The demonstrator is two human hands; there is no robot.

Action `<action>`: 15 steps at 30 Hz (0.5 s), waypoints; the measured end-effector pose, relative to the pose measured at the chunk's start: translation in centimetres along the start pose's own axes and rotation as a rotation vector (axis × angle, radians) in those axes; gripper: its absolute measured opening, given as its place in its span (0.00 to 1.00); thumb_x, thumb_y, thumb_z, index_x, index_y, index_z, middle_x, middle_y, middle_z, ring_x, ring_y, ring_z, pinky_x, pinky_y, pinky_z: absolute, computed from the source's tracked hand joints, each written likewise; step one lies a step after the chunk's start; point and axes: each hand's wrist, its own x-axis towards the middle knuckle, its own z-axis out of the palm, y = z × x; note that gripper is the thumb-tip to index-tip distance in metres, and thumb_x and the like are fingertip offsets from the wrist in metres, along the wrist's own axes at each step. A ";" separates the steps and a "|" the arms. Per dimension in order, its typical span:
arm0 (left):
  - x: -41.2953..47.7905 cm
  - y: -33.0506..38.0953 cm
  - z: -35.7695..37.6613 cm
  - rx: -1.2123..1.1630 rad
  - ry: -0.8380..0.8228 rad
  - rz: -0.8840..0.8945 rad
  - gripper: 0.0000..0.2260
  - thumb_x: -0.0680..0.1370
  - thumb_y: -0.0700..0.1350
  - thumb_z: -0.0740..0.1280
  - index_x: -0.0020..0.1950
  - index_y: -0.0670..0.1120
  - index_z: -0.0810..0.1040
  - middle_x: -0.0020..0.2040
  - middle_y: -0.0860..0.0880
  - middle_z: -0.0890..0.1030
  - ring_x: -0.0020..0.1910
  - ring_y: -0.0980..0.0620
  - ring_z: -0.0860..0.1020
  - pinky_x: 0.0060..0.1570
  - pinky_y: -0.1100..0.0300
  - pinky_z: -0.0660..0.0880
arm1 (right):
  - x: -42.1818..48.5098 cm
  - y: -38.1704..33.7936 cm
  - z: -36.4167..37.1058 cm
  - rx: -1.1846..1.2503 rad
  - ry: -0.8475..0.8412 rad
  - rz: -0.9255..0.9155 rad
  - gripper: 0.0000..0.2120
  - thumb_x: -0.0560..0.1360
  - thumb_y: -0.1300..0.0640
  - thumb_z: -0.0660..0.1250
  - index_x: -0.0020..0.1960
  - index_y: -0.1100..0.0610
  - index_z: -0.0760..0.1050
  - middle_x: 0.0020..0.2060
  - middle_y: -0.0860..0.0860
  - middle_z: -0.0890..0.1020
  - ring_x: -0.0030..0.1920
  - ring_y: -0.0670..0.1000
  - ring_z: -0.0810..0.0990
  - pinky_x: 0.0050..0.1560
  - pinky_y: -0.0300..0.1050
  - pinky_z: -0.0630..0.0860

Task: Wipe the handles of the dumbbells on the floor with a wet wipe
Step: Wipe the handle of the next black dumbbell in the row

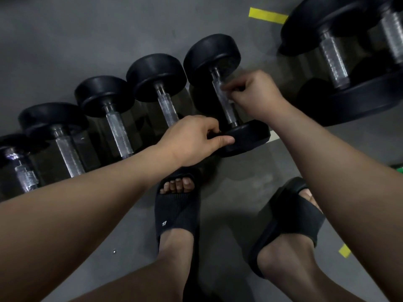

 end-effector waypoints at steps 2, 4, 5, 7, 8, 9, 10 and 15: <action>0.0 0.0 0.0 0.004 0.007 0.001 0.21 0.73 0.74 0.62 0.36 0.57 0.71 0.37 0.57 0.75 0.38 0.55 0.76 0.40 0.50 0.78 | 1.2 -0.6 0.5 -0.008 0.082 -0.013 0.09 0.77 0.59 0.70 0.55 0.54 0.86 0.48 0.45 0.83 0.49 0.41 0.78 0.41 0.20 0.65; 0.0 0.1 0.0 0.002 0.004 -0.007 0.22 0.73 0.72 0.64 0.35 0.55 0.70 0.36 0.56 0.75 0.37 0.56 0.76 0.39 0.51 0.77 | 2.1 -1.0 1.0 -0.011 0.159 -0.017 0.09 0.78 0.59 0.69 0.54 0.55 0.86 0.48 0.47 0.84 0.50 0.45 0.81 0.41 0.22 0.65; 0.0 0.1 0.0 0.001 0.005 -0.007 0.22 0.74 0.72 0.64 0.35 0.55 0.70 0.36 0.55 0.75 0.37 0.56 0.75 0.38 0.51 0.77 | 2.3 -1.0 1.1 -0.008 0.174 -0.025 0.08 0.78 0.59 0.69 0.53 0.56 0.86 0.48 0.49 0.85 0.50 0.47 0.82 0.43 0.26 0.68; 0.0 0.1 -0.1 -0.005 0.005 -0.004 0.21 0.73 0.72 0.64 0.35 0.55 0.70 0.36 0.55 0.75 0.37 0.56 0.76 0.38 0.51 0.77 | 1.8 -0.8 1.0 -0.028 0.149 -0.058 0.08 0.78 0.57 0.69 0.52 0.56 0.86 0.47 0.51 0.84 0.49 0.48 0.81 0.44 0.33 0.68; 0.0 0.1 -0.1 -0.005 0.003 -0.003 0.21 0.73 0.72 0.64 0.35 0.56 0.70 0.36 0.55 0.76 0.37 0.56 0.76 0.38 0.51 0.78 | 1.4 -0.7 0.9 -0.052 0.123 -0.074 0.08 0.78 0.56 0.69 0.53 0.56 0.86 0.47 0.51 0.83 0.49 0.48 0.80 0.45 0.33 0.67; 0.0 0.1 -0.2 -0.004 0.000 -0.001 0.21 0.73 0.72 0.64 0.35 0.55 0.71 0.36 0.55 0.76 0.37 0.56 0.76 0.38 0.51 0.78 | 1.2 -0.6 0.7 -0.076 0.103 -0.093 0.09 0.78 0.55 0.70 0.54 0.55 0.86 0.48 0.51 0.82 0.50 0.48 0.80 0.46 0.32 0.66; 0.0 0.1 -0.2 -0.002 -0.003 -0.002 0.21 0.74 0.72 0.64 0.35 0.55 0.71 0.36 0.55 0.76 0.36 0.56 0.76 0.38 0.51 0.78 | 1.2 -0.6 0.6 -0.094 0.091 -0.106 0.09 0.78 0.55 0.70 0.55 0.55 0.86 0.49 0.52 0.82 0.50 0.49 0.79 0.47 0.31 0.65; -0.1 0.3 -0.2 0.002 -0.001 -0.011 0.24 0.74 0.71 0.65 0.35 0.52 0.70 0.36 0.55 0.75 0.36 0.55 0.75 0.38 0.50 0.77 | 2.6 -1.1 0.7 -0.103 0.156 -0.086 0.10 0.76 0.59 0.68 0.53 0.55 0.86 0.51 0.53 0.84 0.53 0.52 0.81 0.48 0.32 0.67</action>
